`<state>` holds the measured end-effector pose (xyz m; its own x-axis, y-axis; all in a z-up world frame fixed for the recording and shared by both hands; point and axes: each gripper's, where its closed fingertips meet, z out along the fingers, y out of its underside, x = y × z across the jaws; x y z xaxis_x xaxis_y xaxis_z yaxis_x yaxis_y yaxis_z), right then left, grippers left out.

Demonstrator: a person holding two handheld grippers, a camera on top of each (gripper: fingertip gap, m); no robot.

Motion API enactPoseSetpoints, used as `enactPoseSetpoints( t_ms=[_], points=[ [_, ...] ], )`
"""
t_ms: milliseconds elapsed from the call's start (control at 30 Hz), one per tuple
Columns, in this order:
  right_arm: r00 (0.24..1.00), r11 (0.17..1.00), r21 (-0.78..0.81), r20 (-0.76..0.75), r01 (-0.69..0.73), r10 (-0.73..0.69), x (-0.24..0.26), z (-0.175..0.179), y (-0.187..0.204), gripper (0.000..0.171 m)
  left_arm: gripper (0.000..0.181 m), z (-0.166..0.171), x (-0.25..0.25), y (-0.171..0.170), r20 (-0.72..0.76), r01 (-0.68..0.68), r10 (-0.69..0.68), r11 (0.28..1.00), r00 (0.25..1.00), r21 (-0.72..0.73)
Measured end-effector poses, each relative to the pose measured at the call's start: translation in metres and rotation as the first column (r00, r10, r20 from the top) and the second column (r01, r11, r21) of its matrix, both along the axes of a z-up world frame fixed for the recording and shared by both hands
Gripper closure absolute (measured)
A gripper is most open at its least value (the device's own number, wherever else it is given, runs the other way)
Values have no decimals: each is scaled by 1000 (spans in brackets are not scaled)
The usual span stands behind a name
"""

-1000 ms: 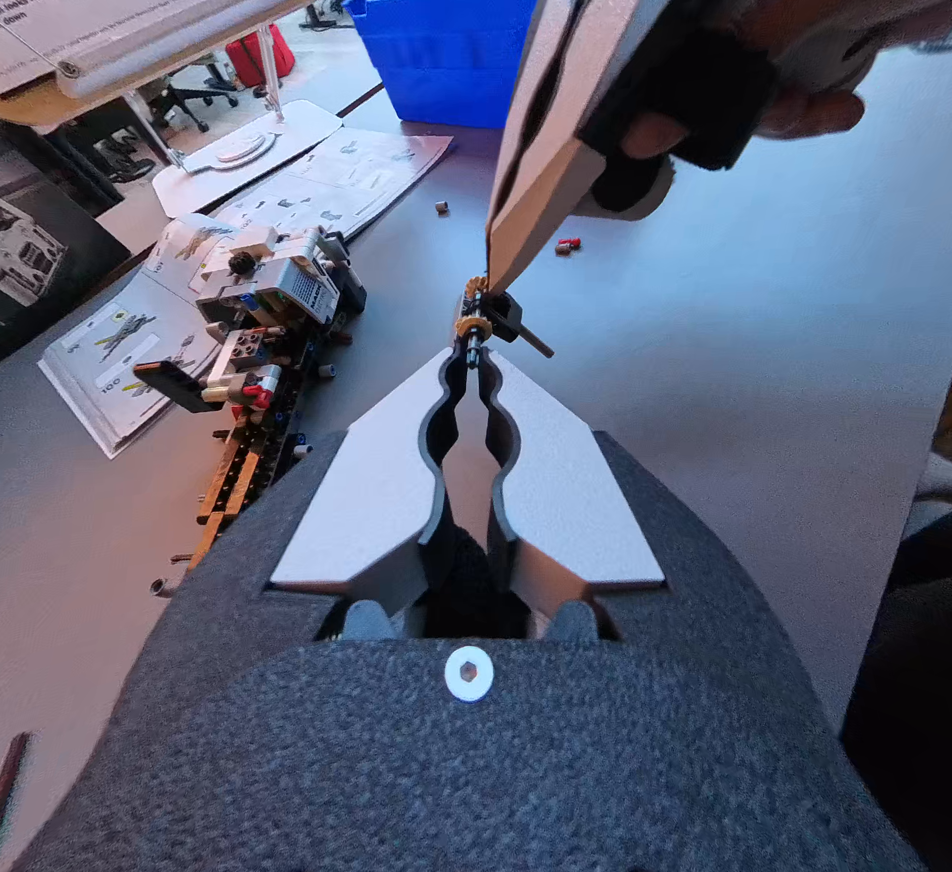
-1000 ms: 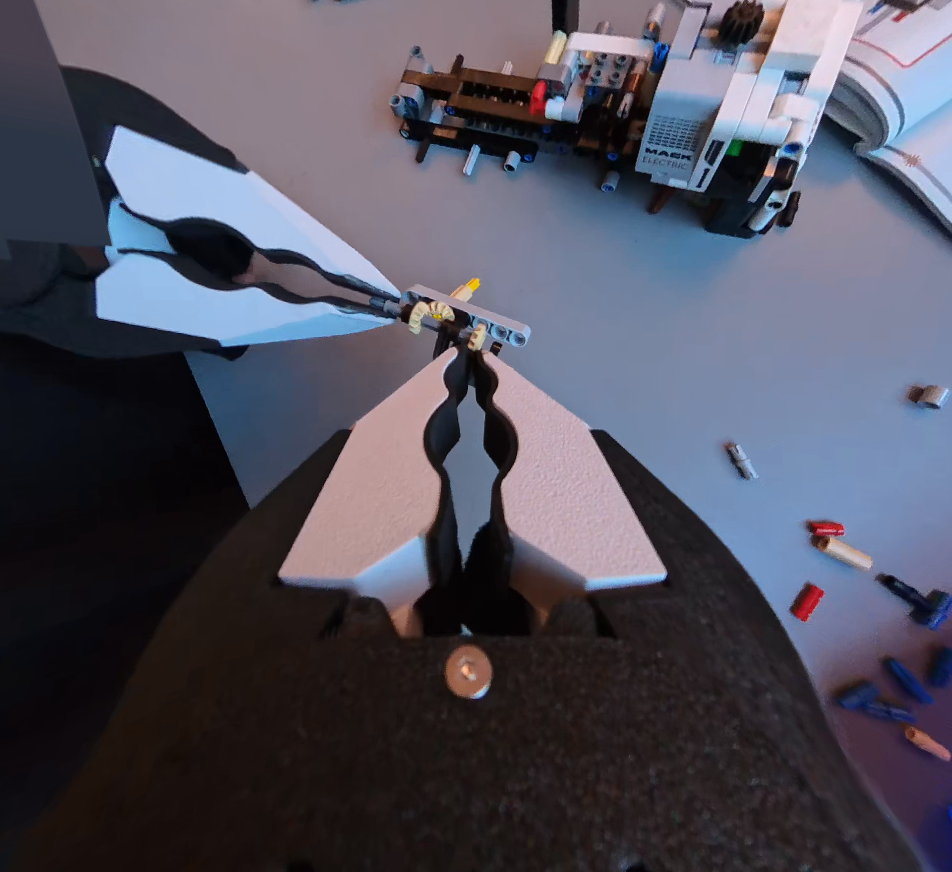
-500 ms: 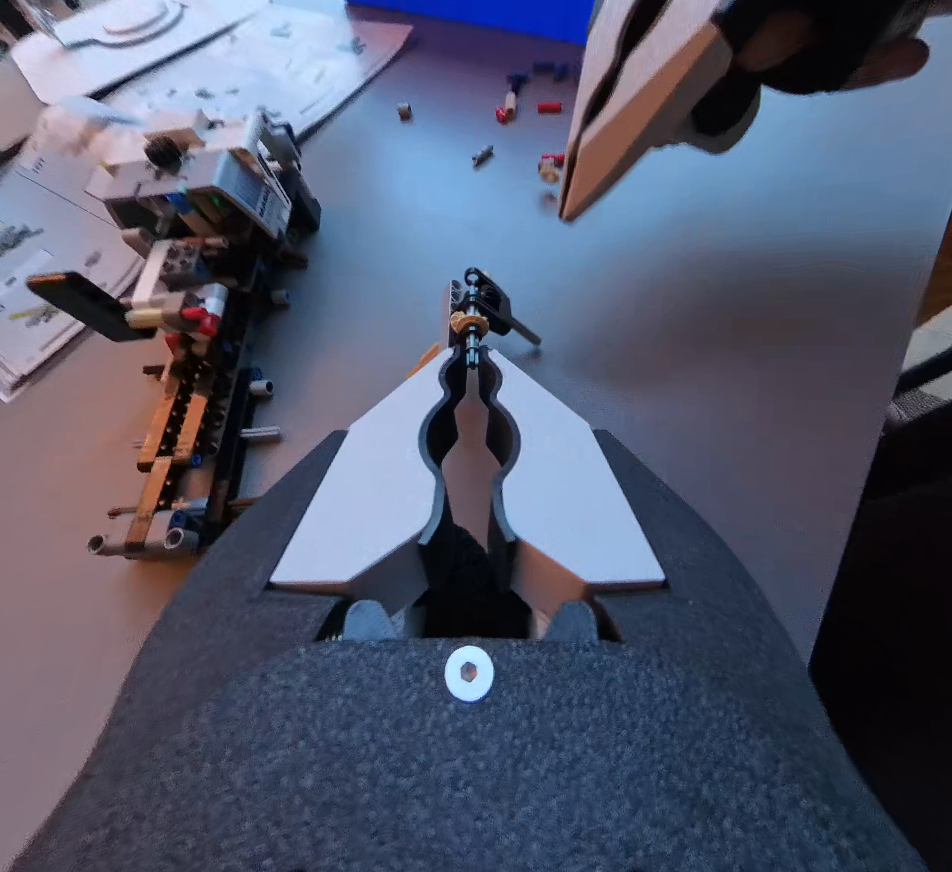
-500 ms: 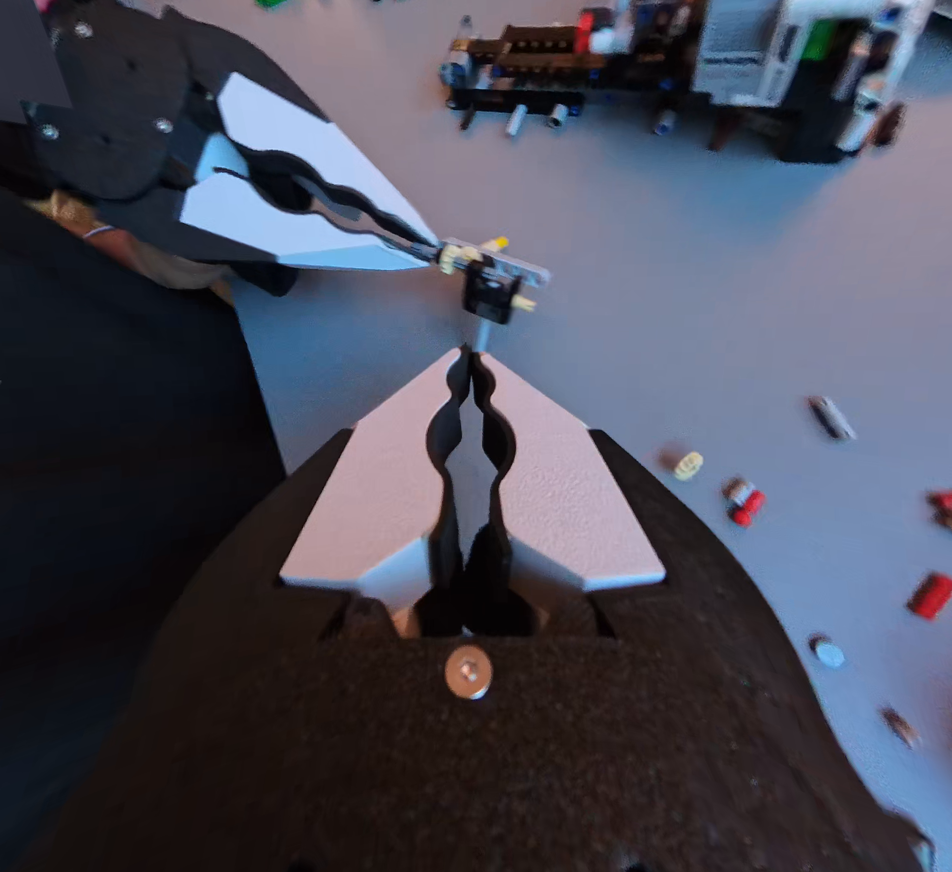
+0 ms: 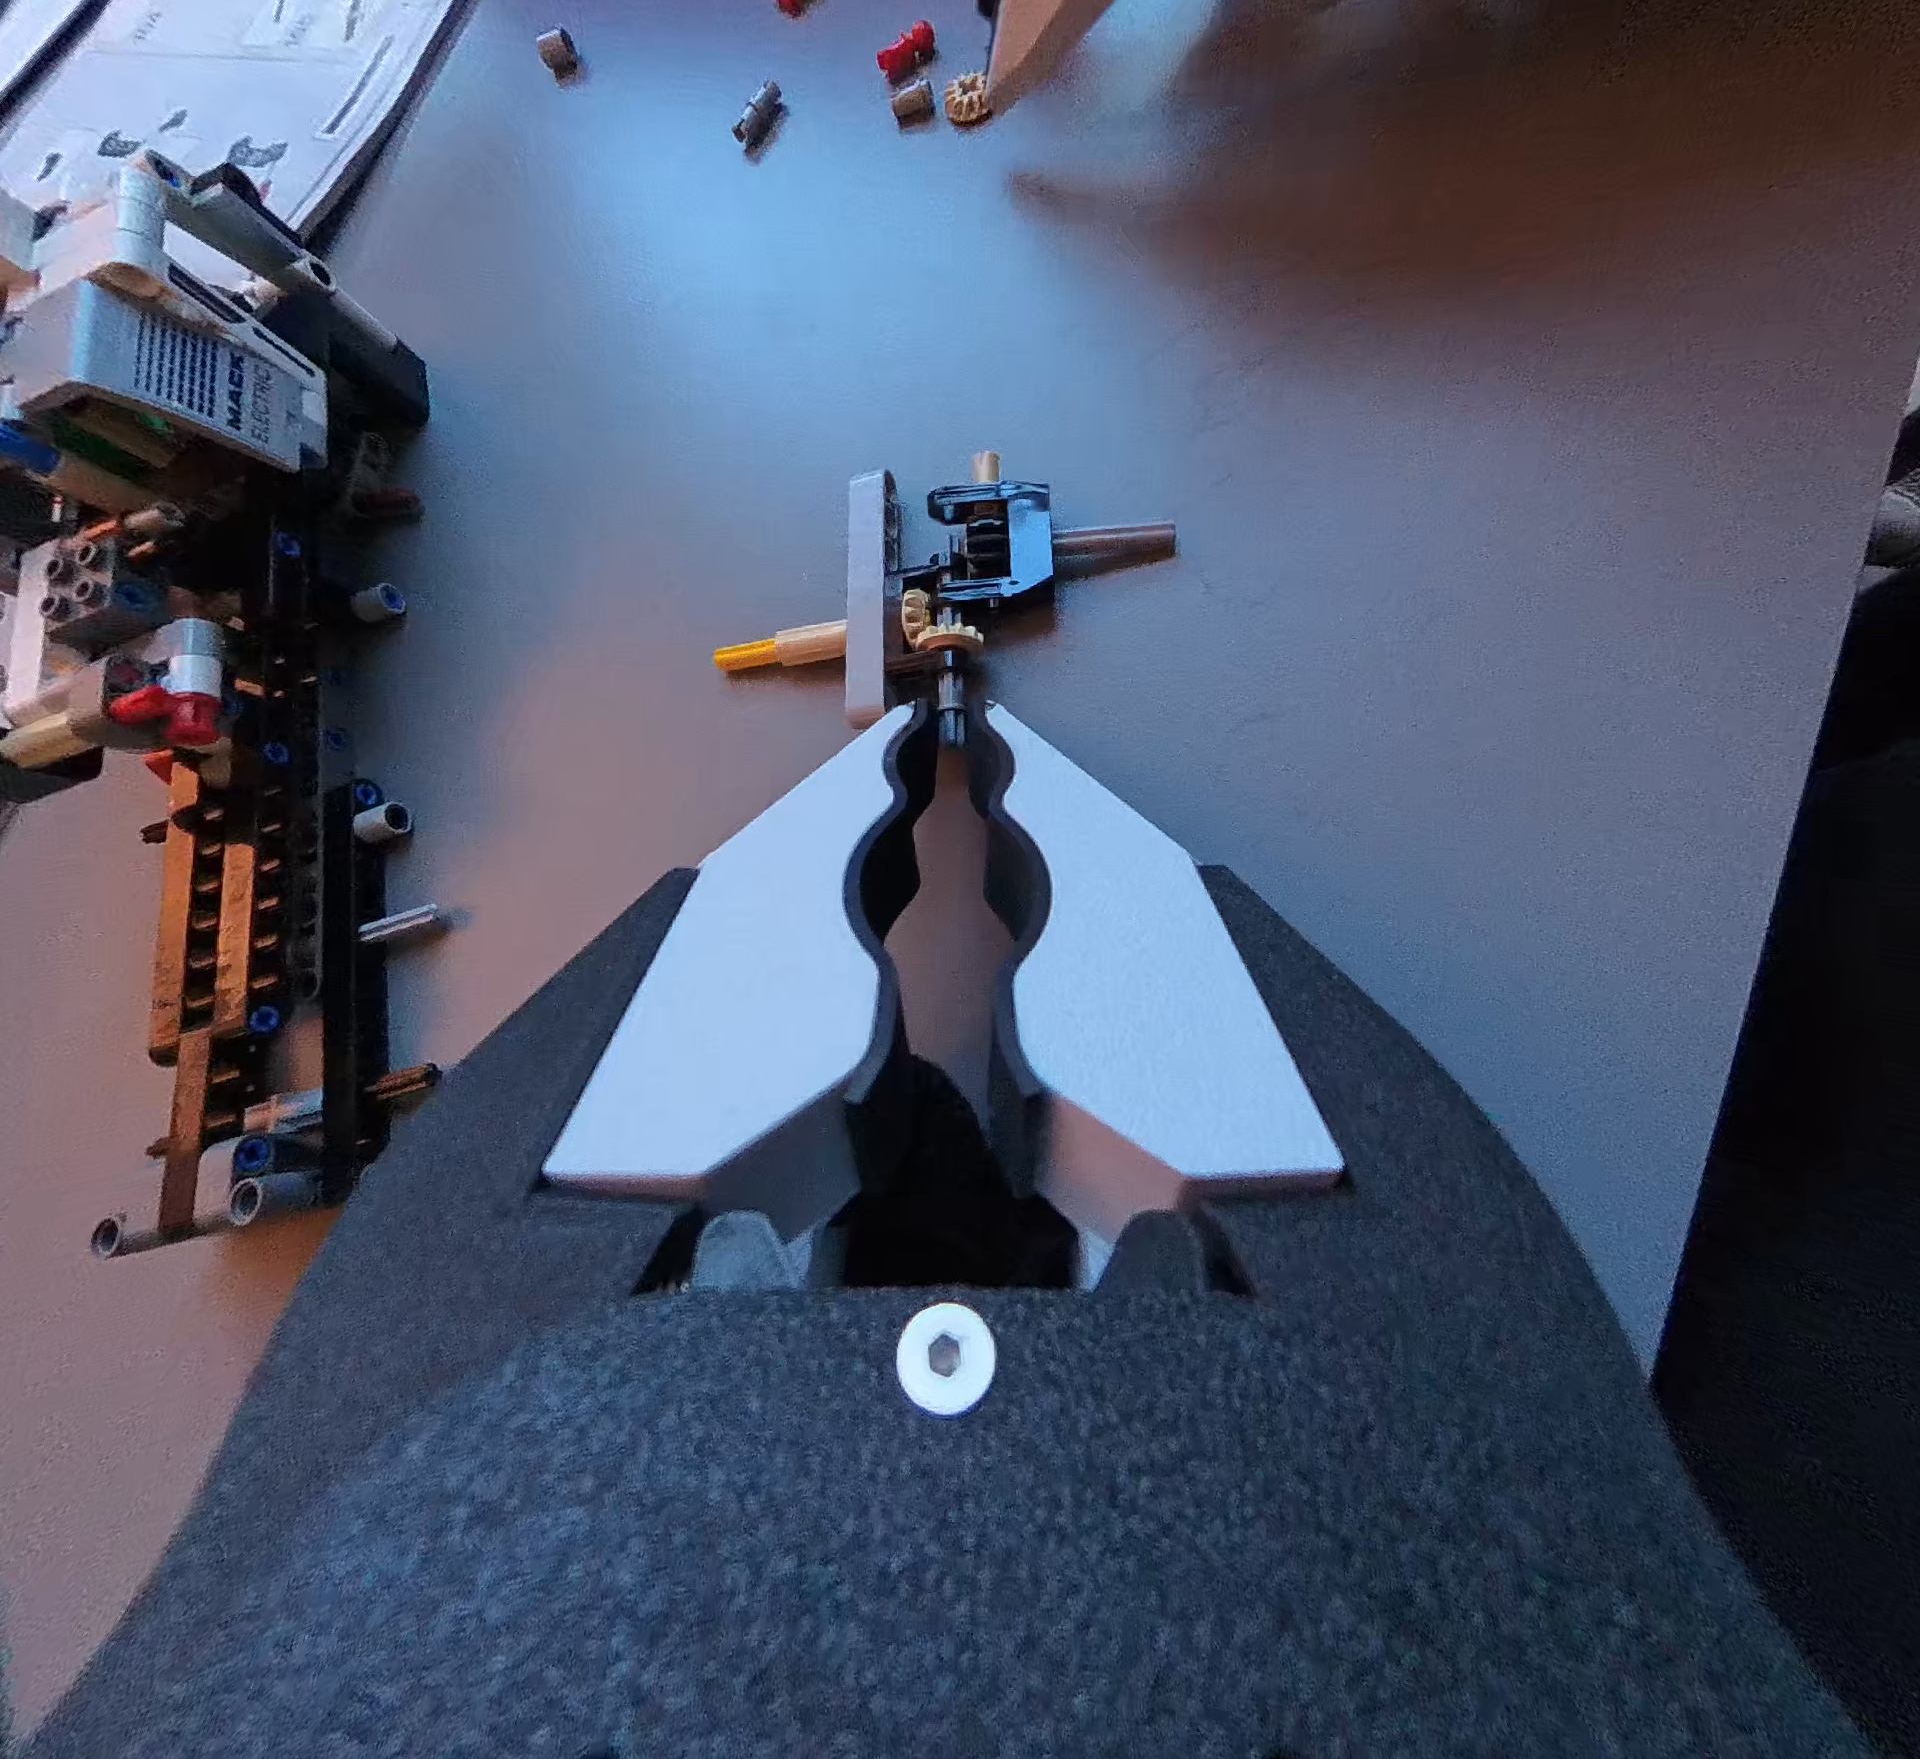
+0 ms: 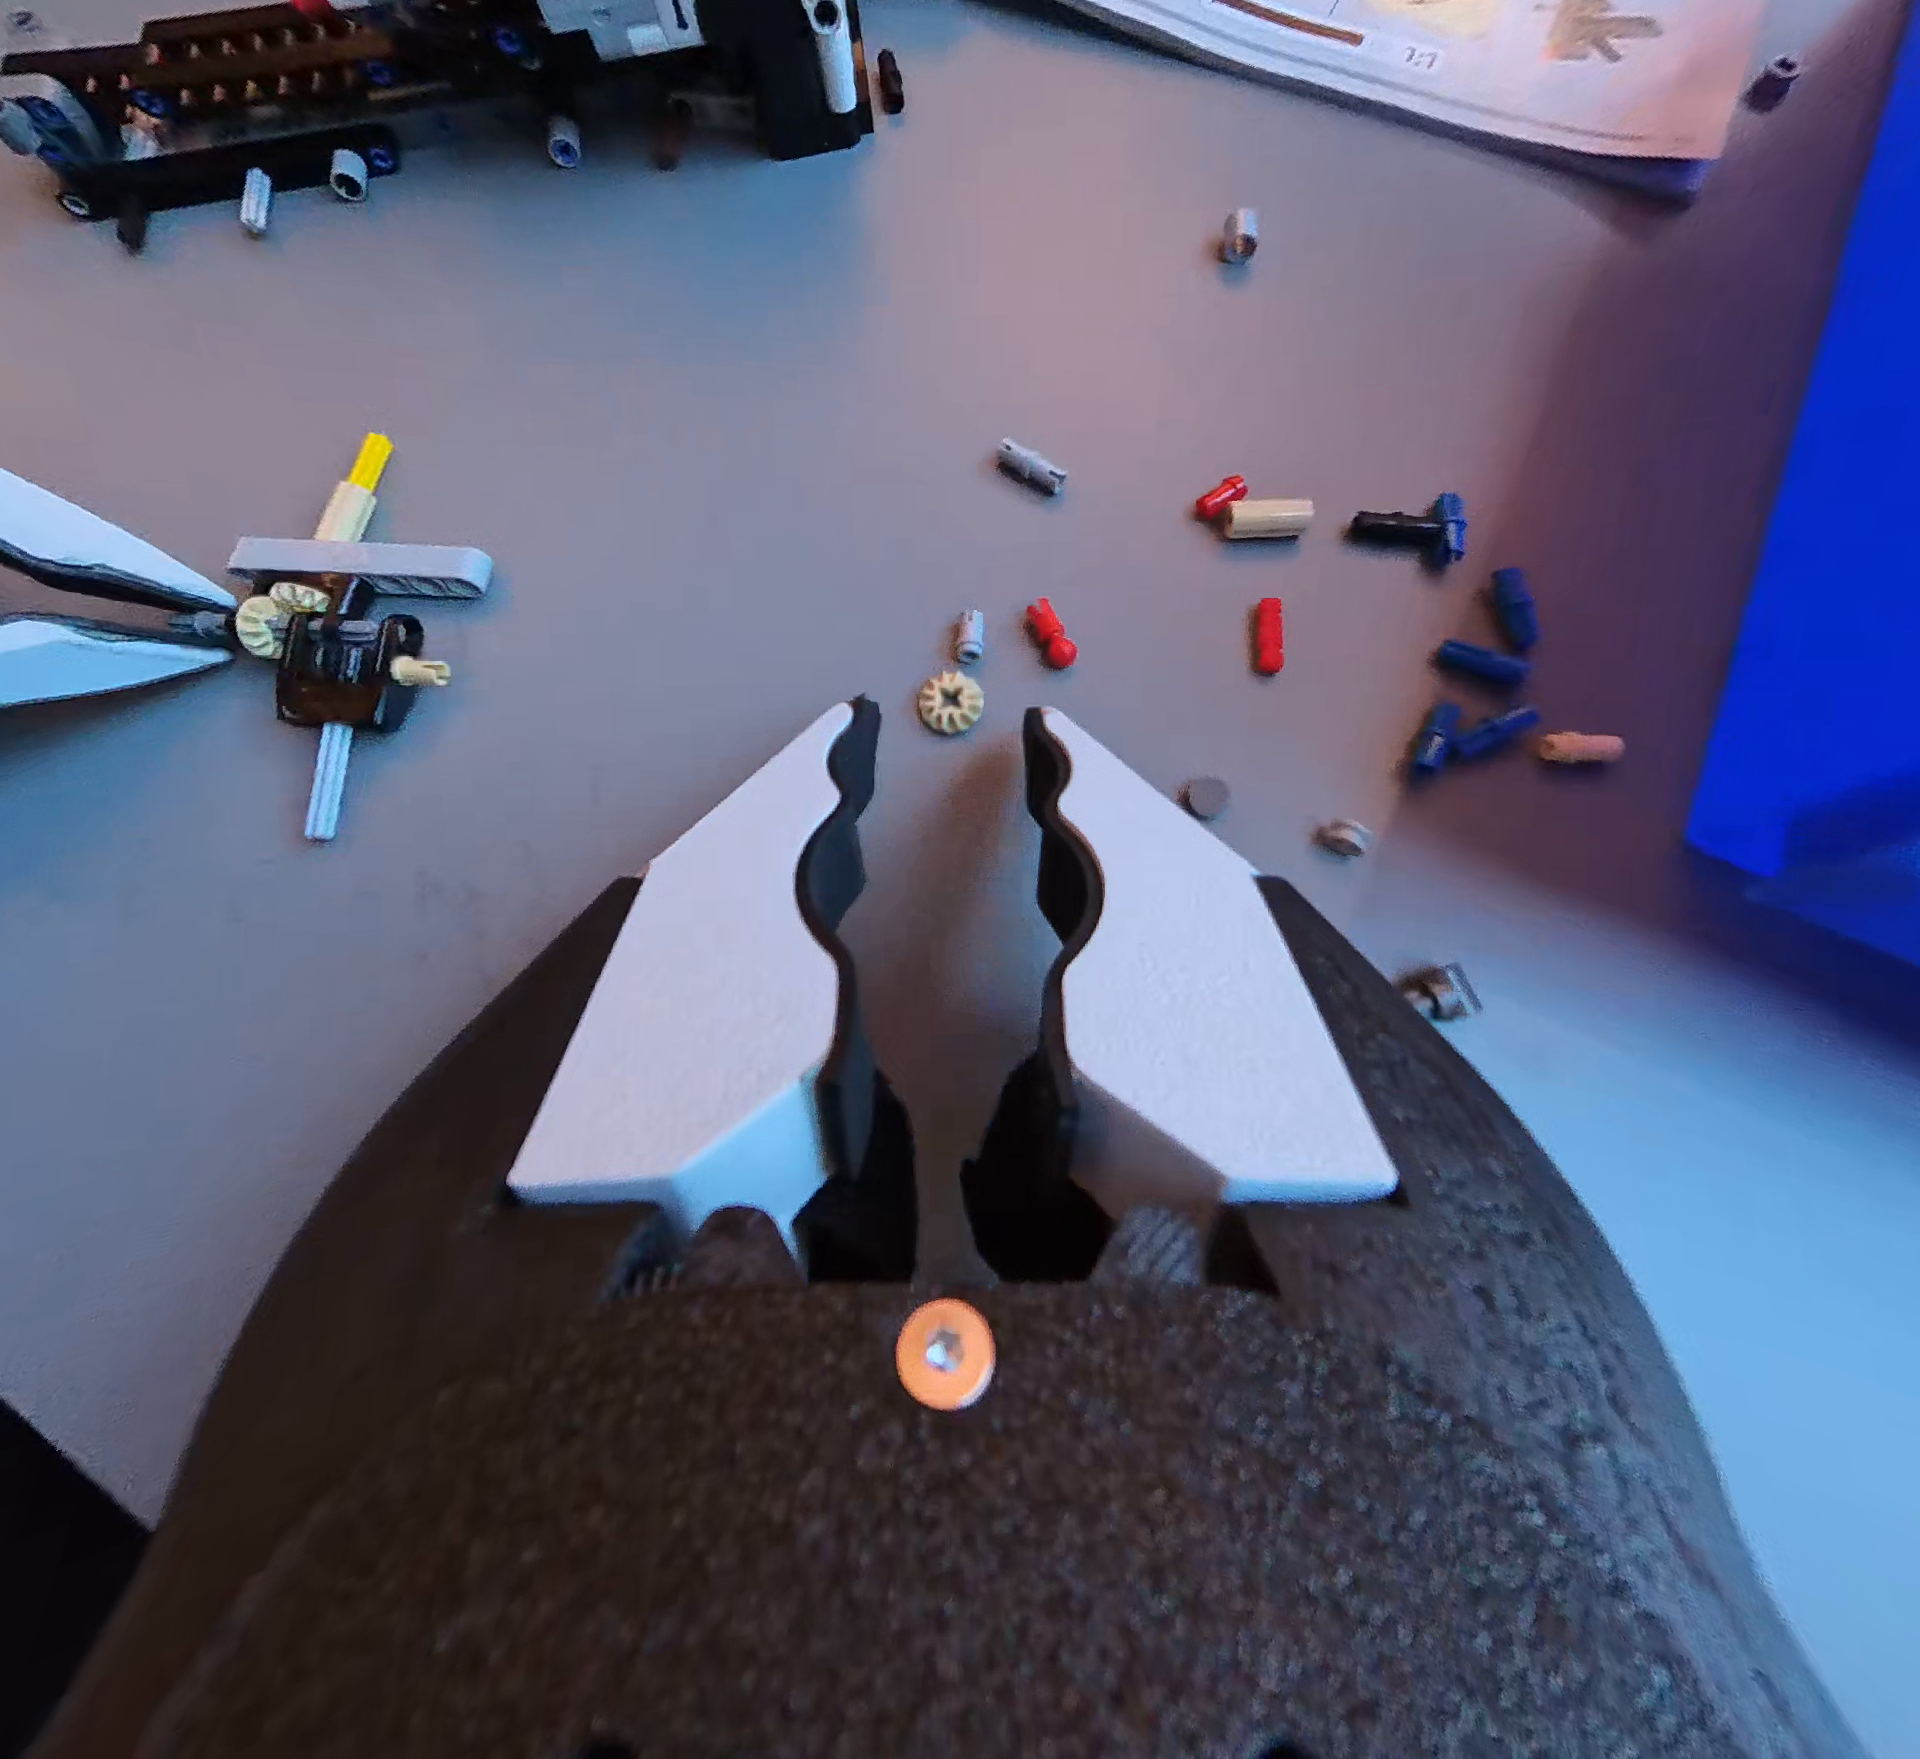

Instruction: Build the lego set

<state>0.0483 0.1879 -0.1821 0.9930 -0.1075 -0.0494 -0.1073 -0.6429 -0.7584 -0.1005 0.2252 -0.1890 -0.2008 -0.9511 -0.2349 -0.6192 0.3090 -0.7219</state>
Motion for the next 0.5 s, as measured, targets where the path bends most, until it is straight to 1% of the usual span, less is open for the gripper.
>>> enactPoseSetpoints(
  t_ms=[67,133,200,233,300,400,467,500],
  points=[
    [1000,1000,-18,-7,-20,20,-2,-5,2,143,170,1,-1,0,2,0,0,1000,1000,3],
    [999,999,-20,5,-42,42,-3,-5,5,145,168,7,-3,4,8,-17,17,1000,1000,3],
    [998,999,-29,41,-44,45,0,-6,6,156,168,17,-4,8,22,-31,31,1000,999,-5],
    [997,998,-31,55,-51,52,1,-6,6,159,168,23,-2,10,29,-38,39,999,999,-20],
    [995,996,-29,56,-83,85,-3,-6,7,160,168,36,5,10,45,-38,43,995,998,-97],
    [986,992,-21,112,-123,125,-8,-4,9,160,167,51,21,10,69,-21,42,960,997,-280],
    [979,987,33,137,-159,154,-20,7,13,161,162,51,26,16,42,-25,45,923,998,-384],
    [976,981,61,127,-186,177,-30,14,13,161,159,49,26,20,24,-33,48,906,999,-422]
  ],
)
